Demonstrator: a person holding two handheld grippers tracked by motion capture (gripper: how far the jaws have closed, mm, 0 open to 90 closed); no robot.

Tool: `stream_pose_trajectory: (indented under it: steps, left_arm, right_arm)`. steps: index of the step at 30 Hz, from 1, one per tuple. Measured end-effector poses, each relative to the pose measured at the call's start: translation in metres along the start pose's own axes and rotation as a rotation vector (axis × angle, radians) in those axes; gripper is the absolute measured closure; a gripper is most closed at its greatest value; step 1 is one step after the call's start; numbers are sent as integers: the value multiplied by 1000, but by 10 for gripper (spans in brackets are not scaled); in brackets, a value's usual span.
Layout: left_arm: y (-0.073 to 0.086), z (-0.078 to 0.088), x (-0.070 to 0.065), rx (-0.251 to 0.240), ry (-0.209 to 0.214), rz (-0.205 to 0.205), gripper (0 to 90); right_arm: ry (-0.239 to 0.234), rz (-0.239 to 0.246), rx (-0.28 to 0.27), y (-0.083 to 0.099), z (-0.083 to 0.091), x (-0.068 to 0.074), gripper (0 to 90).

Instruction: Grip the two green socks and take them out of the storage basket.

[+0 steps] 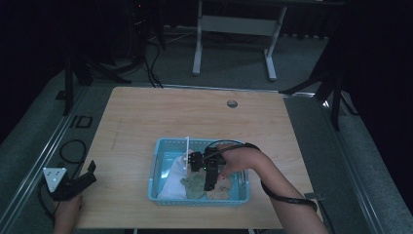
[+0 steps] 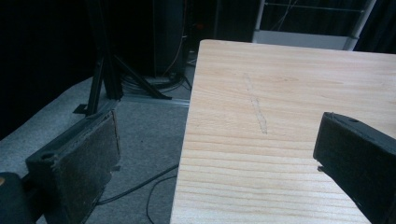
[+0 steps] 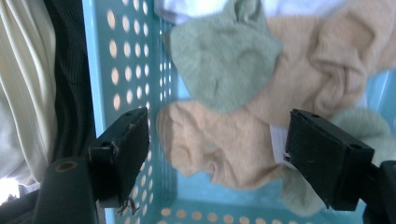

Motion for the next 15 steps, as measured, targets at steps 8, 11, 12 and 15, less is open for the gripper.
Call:
stream_pose_trajectory:
  steps: [8, 11, 12, 15]
  left_arm:
    - [0, 0, 0, 0, 0, 0, 7]
    - [0, 0, 0, -1, 1, -1, 7]
    - [0, 0, 0, 0, 1, 0, 7]
    - [0, 0, 0, 0, 0, 2, 7]
  right_arm:
    - [-10, 28, 8, -15, -10, -2, 229]
    - [-9, 41, 13, -17, -14, -3, 236]
    - [-9, 54, 12, -20, -20, -3, 241]
    - [-1, 62, 17, -22, -25, -5, 242]
Point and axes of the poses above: each handheld gripper's, and its own axes: z roughly backward along the jaws, y roughly out of its underside, x roughly to its left, the point moved 8 cm from there along -z, roughly forward along the jaws, and after that the axes turned 4 degrees about -x, right-handed, at the moved point
